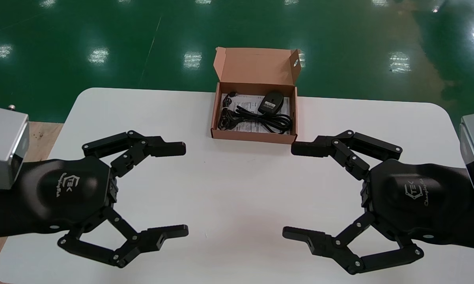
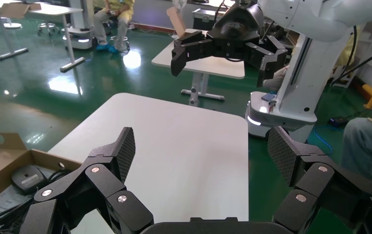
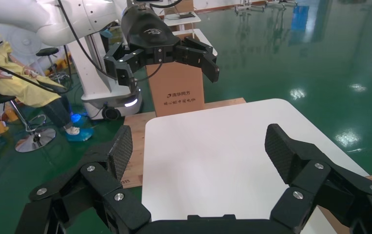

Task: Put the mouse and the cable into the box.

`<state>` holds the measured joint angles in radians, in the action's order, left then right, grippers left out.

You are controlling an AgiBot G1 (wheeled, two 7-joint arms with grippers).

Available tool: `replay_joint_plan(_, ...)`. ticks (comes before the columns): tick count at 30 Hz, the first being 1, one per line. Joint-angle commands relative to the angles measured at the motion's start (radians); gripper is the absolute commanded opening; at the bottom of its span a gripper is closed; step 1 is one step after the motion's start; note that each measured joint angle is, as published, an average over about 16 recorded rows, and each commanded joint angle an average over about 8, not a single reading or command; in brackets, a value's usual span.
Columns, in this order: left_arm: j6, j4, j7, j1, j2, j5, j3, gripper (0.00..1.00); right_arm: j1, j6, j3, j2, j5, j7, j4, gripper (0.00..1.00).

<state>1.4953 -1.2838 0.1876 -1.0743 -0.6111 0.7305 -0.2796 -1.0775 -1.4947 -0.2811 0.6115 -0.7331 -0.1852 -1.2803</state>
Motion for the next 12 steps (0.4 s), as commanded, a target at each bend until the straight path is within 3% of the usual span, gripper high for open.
replay_joint_plan(1,0.0,0.0,0.0,0.0,0.0,0.0,0.0,1.0,0.0,0.0,0.0,0.0,0.0,0.0,0.0,1.0)
replay_joint_plan(12,0.0,0.0,0.0,0.0,0.0,0.0,0.0,1.0,0.0,0.0,0.0,0.0,0.0,0.0,0.0,1.0)
